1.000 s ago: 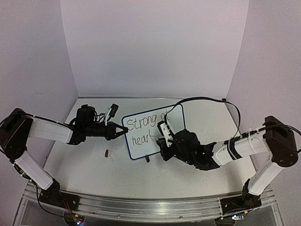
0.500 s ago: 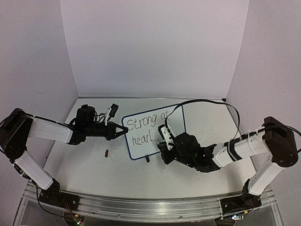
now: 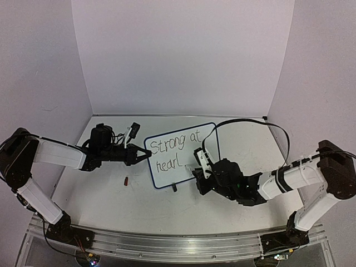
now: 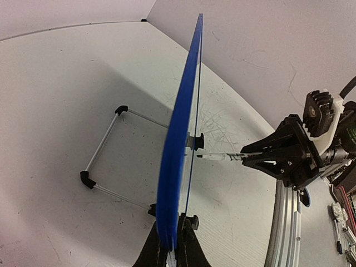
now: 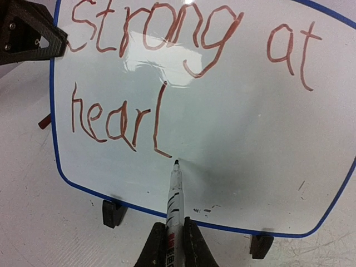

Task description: Write a sentence on the whiteboard

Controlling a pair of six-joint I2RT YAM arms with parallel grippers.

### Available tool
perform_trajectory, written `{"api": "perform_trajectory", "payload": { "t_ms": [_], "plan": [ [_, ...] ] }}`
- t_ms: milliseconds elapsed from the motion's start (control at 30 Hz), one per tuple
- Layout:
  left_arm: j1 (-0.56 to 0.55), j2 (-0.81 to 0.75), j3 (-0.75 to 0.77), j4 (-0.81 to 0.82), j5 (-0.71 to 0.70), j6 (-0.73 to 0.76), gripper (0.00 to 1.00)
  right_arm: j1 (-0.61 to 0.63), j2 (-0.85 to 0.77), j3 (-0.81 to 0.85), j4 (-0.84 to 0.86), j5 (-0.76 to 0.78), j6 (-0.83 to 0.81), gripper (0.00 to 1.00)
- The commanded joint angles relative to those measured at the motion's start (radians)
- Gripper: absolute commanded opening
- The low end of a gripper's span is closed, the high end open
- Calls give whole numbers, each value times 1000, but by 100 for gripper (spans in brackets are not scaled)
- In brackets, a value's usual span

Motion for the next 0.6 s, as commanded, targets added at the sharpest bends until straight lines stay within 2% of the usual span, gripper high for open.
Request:
{"api": "perform_trajectory", "payload": {
  "t_ms": [0, 167, 567],
  "plan": [
    [16, -3, 15, -66, -104, 52, 0, -4, -112, -67, 119, -48, -62, 0],
    [15, -3, 18, -67, -102, 51, 0, -4, -41, 24, 125, -100, -96, 0],
    [16, -12, 13, -69, -103, 52, 0, -5, 51, 125, 99, -45, -100, 0]
  ]
}}
